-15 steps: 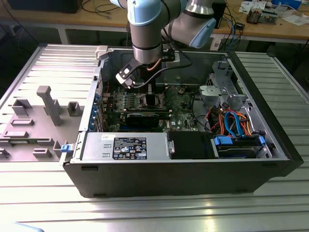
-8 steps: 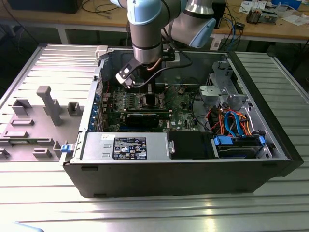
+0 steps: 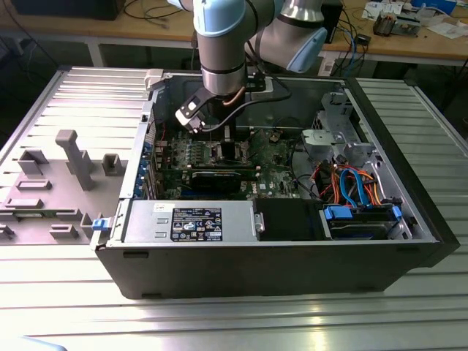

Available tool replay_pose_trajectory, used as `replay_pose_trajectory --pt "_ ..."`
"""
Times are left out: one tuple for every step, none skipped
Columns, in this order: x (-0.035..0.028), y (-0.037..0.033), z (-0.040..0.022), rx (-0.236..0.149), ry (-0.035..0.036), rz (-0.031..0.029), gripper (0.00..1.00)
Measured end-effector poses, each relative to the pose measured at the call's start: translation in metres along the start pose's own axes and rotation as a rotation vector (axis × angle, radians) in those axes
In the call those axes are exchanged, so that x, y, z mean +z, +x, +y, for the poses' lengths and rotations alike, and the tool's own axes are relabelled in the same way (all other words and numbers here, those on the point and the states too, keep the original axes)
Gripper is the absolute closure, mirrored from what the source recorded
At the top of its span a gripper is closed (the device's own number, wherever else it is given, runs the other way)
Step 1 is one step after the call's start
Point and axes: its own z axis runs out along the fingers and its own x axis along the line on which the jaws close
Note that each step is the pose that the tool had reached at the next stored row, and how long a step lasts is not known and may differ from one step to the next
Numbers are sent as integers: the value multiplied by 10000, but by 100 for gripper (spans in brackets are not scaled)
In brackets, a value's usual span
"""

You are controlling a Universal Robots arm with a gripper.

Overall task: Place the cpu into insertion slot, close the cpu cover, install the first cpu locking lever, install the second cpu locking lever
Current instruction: 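Place the cpu into insertion slot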

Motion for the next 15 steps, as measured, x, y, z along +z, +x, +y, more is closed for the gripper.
replay_pose_trajectory --pt "1 0 1 -1 0 2 47" --pt "2 0 1 -1 0 1 47" --pt "7 1 3 -1 -8 9 47" --pt "8 1 3 -1 -4 7 45" --pt "8 0 3 -1 -2 4 45" --pt "8 0 2 -1 -1 3 39" --pt "8 0 2 -1 -1 2 39" --pt "8 0 2 -1 0 1 39" --pt "8 0 2 -1 -1 1 39" --pt "9 0 3 -1 -1 1 39" --pt "8 0 3 -1 -1 -1 39" --pt "5 0 3 -1 -1 -1 39" --pt "0 0 4 -1 -1 0 39" --pt "-10 1 5 0 2 -1 39" --pt "-18 1 6 -1 6 -1 39"
